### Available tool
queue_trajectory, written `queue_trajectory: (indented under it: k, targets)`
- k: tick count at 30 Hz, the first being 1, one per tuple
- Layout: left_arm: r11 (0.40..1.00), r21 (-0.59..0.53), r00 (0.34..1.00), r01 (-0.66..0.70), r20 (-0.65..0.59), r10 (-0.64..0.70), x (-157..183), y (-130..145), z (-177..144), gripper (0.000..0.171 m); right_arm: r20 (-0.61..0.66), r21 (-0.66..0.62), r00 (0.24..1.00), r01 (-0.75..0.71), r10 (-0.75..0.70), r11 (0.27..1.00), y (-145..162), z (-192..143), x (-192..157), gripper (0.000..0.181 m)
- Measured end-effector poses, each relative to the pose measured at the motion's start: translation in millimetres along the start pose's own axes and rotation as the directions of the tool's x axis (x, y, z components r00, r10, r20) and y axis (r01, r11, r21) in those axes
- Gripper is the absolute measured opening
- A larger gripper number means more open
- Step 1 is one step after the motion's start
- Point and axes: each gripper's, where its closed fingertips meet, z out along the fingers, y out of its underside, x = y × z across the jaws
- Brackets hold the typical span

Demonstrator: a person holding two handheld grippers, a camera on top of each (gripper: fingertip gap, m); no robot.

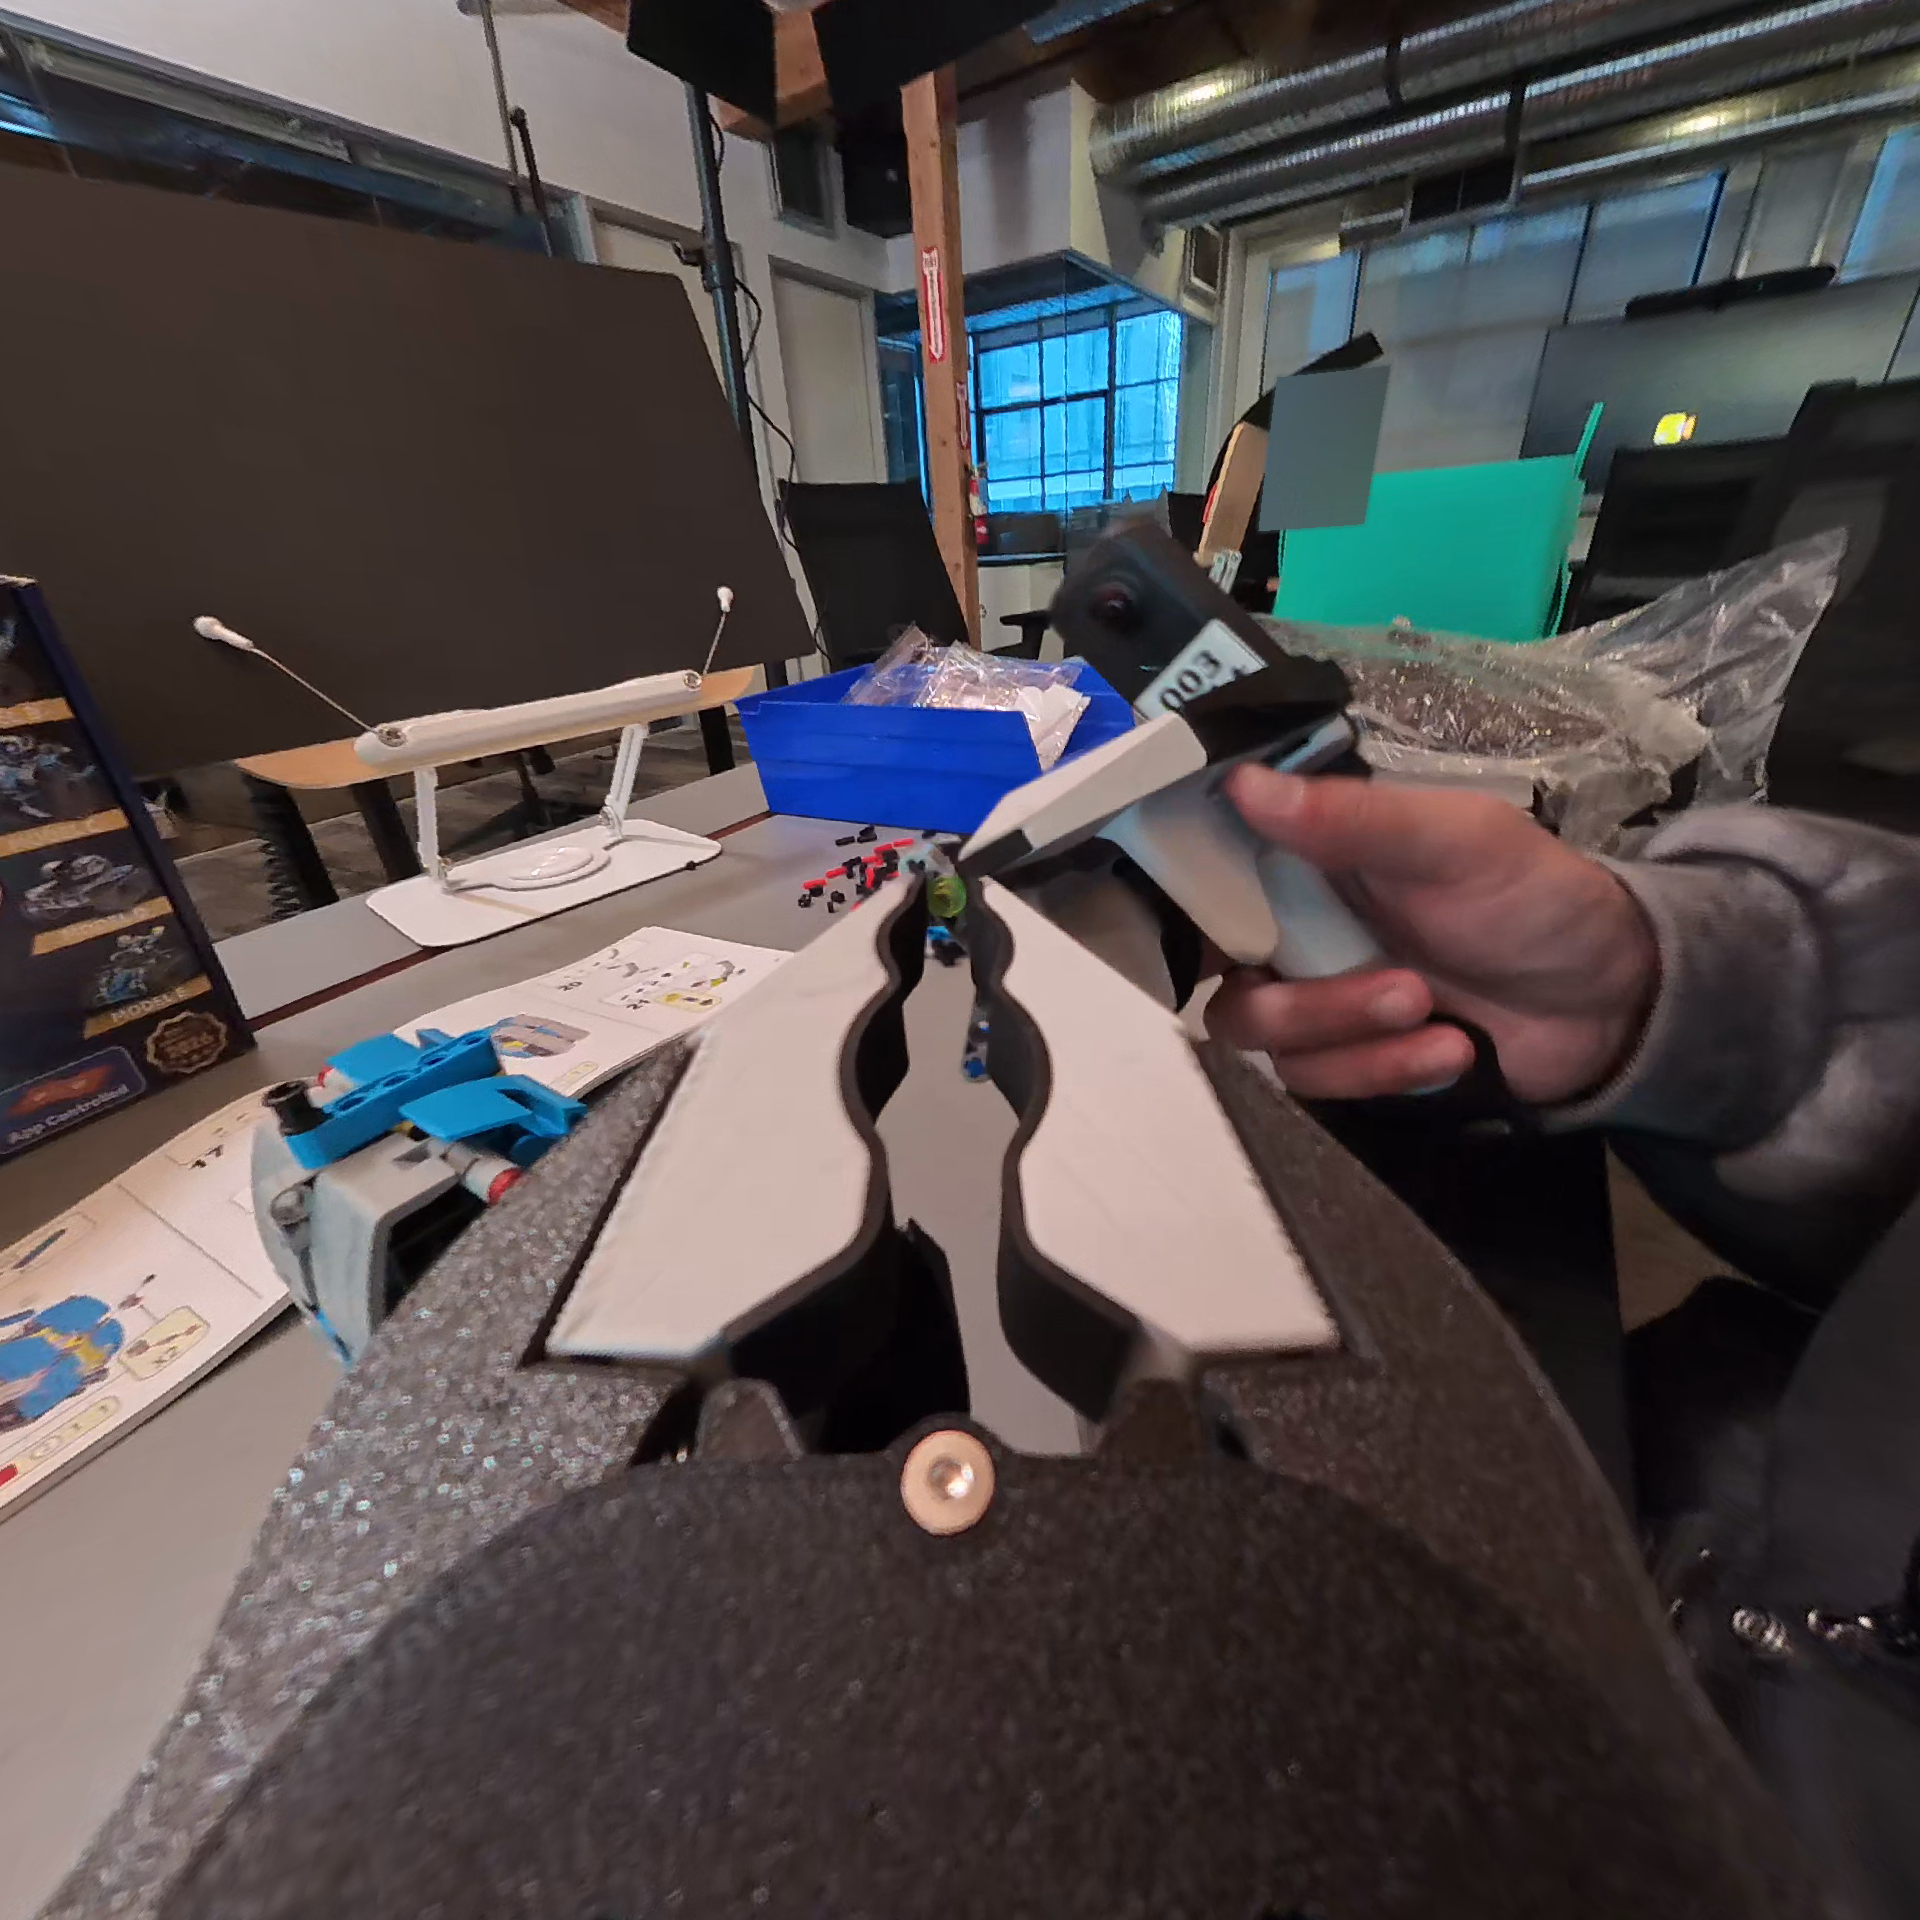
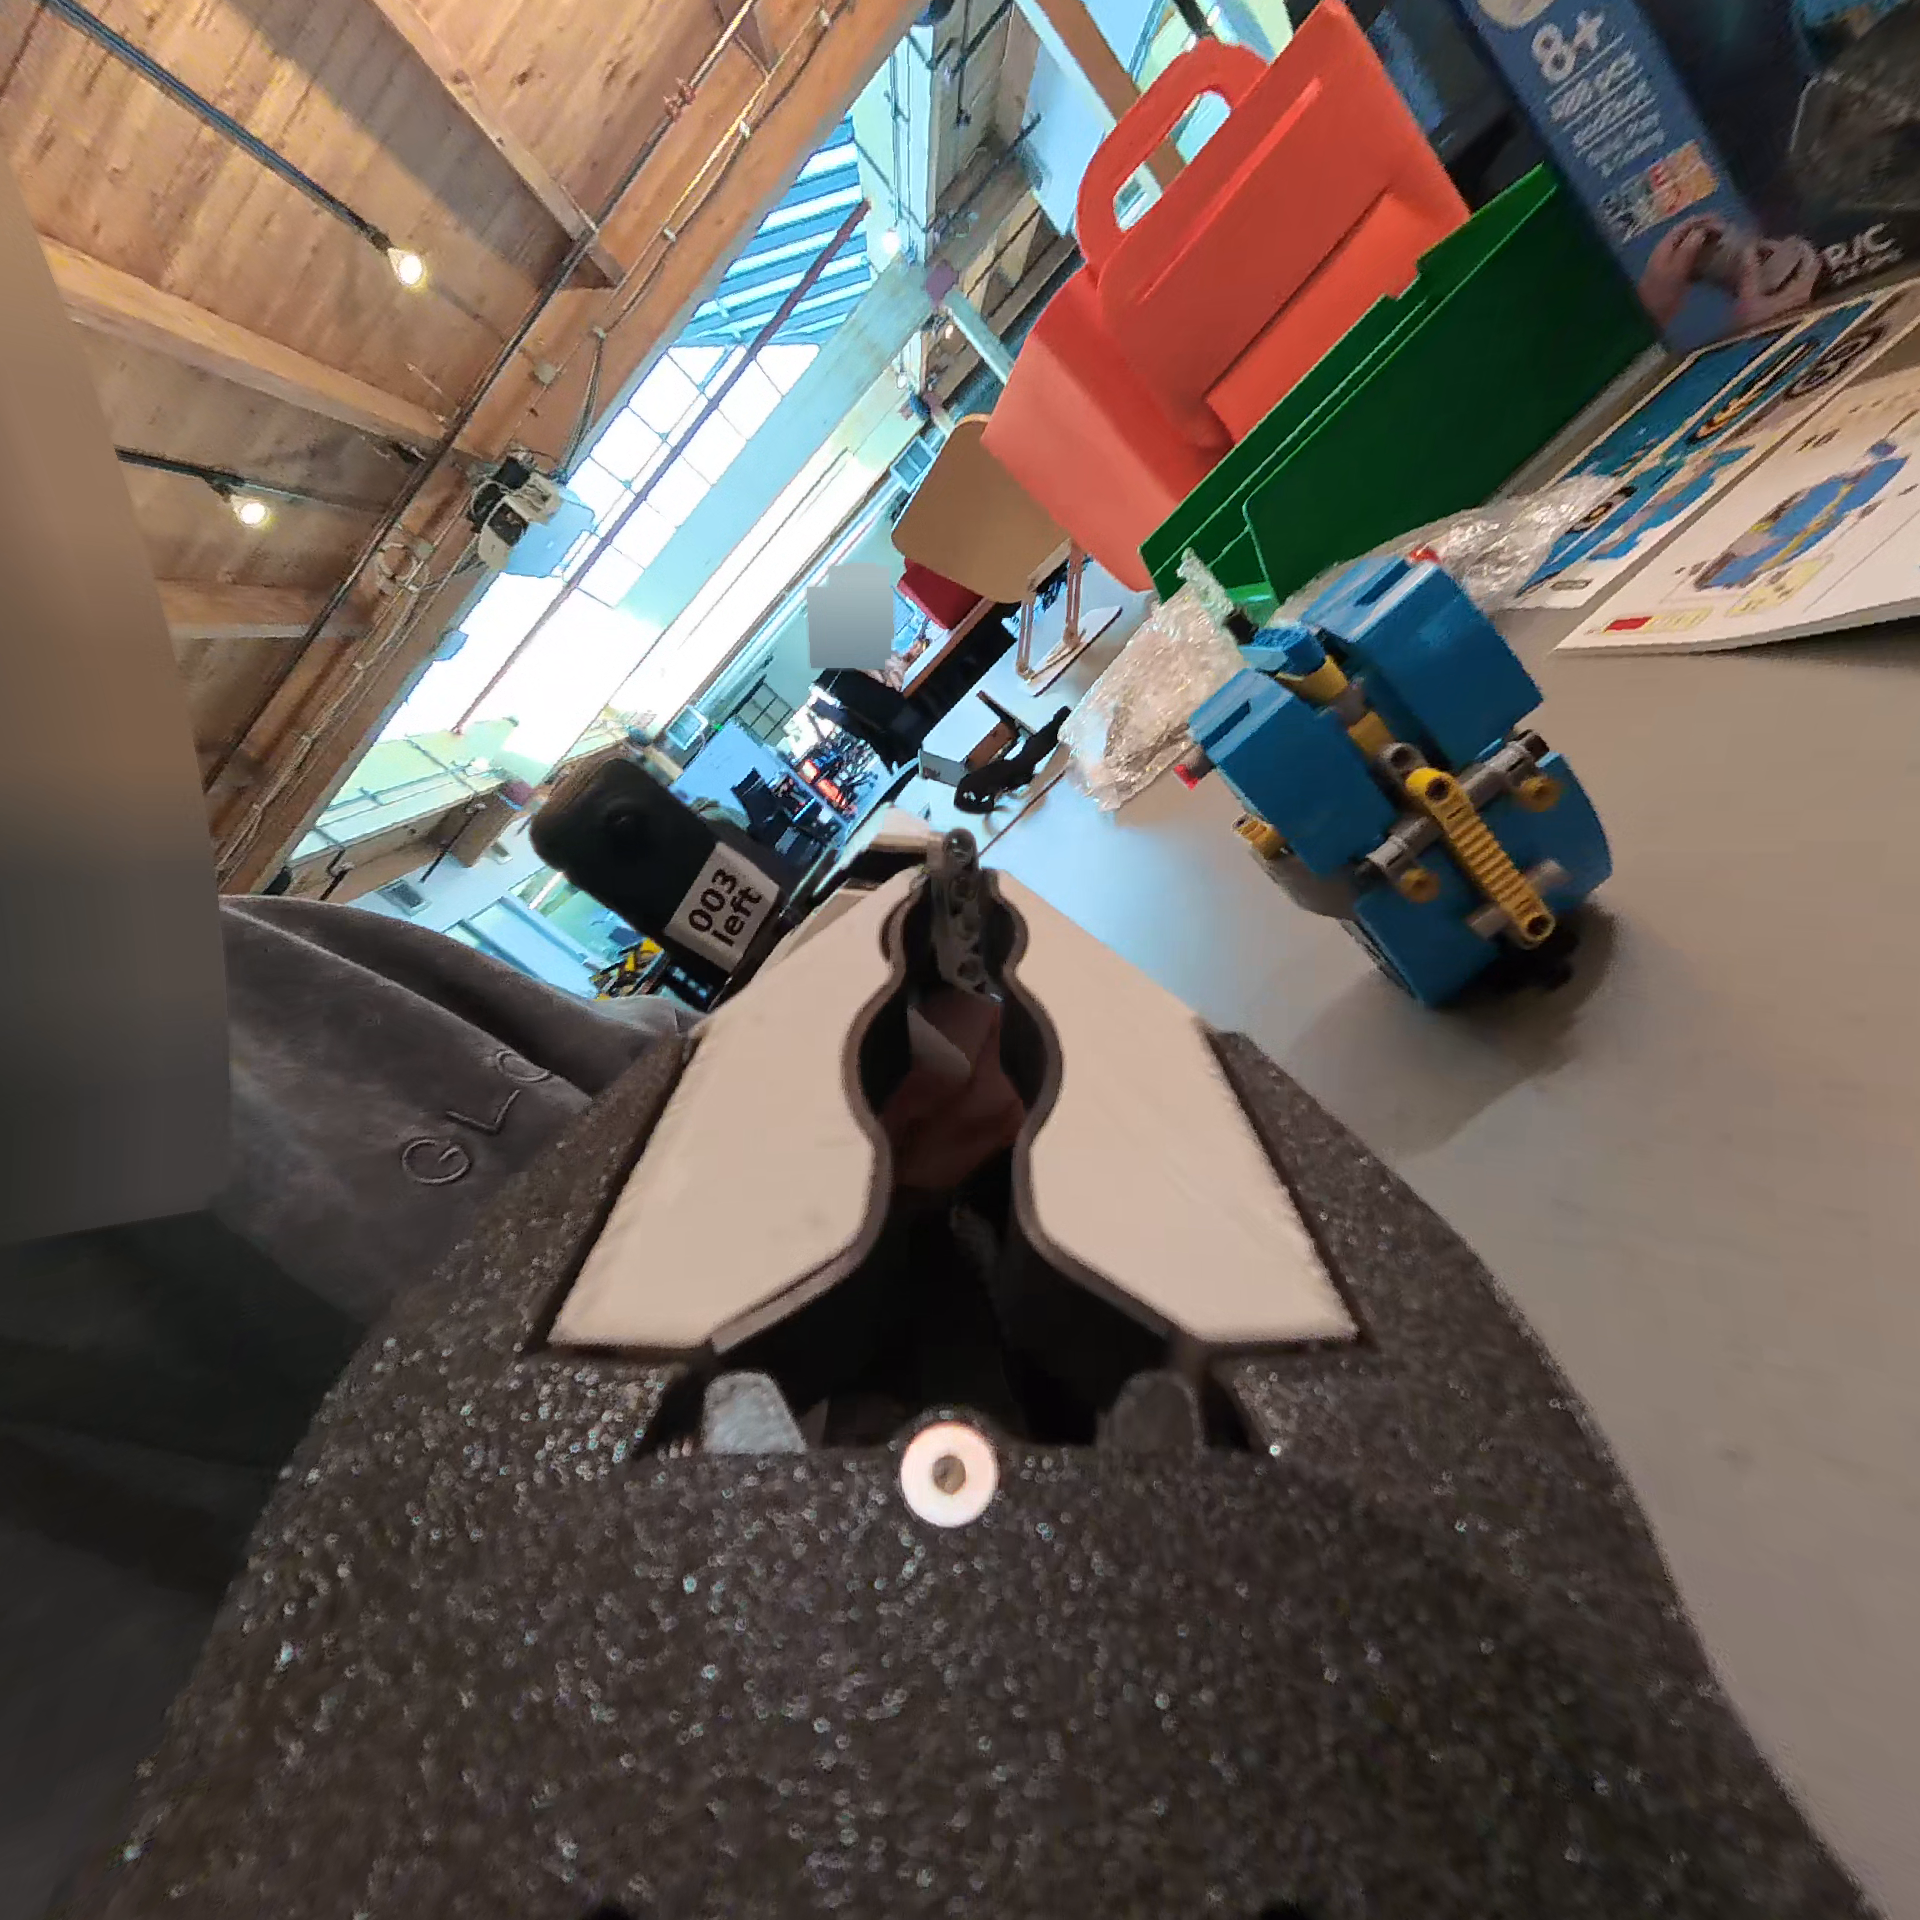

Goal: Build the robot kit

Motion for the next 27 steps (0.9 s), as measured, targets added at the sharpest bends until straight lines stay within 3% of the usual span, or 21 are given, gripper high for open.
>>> queue_trajectory:
  k: [6,7,8,10,11,16,23,27]
  targets:
    - [0.998,-0.031,0.998,-0.054,-0.013,0.054,7.5,4.5,3.2,0.007,0.045,-0.108,0.994,-0.091,0.096,0.99,5.4,-6.8,0.5,0.009]
    - [0.997,-0.041,0.998,-0.059,-0.018,0.059,8.8,6.4,4.3,0.007,0.075,-0.124,0.988,-0.124,0.133,0.985,5.9,-8.2,-2.1,0.014]
    - [0.997,-0.053,0.998,-0.06,-0.024,0.059,9.6,8.5,5.3,0.007,0.147,-0.141,0.971,-0.166,0.186,0.976,5.3,-9.8,-10.6,0.04]
    - [0.997,-0.056,0.997,-0.062,-0.039,0.06,12.5,9.2,6.3,0.007,0.186,-0.179,0.946,-0.233,0.266,0.956,8.9,-10.4,-12.9,0.038]
    - [0.995,-0.067,0.996,-0.078,-0.039,0.076,13.7,11.1,7.1,0.007,0.153,-0.211,0.957,-0.211,0.245,0.955,16.9,-8.9,-8.8,0.027]
    - [0.981,-0.094,0.985,-0.17,-0.009,0.17,16.4,13.9,8.0,0.007,0.075,-0.265,0.983,-0.145,0.17,0.953,26.1,-4.3,-7.1,0.03]
    - [0.96,-0.189,0.975,-0.205,0.041,0.217,7.2,28.2,11.5,0.007,-0.139,-0.3,0.99,-0.073,0.032,0.951,25.6,-10.7,10.6,0.03]
    - [0.947,-0.222,0.968,-0.232,0.047,0.248,5.9,33.3,12.2,0.007,-0.18,-0.303,0.983,-0.09,0.036,0.949,27.4,-12.2,15.8,0.029]
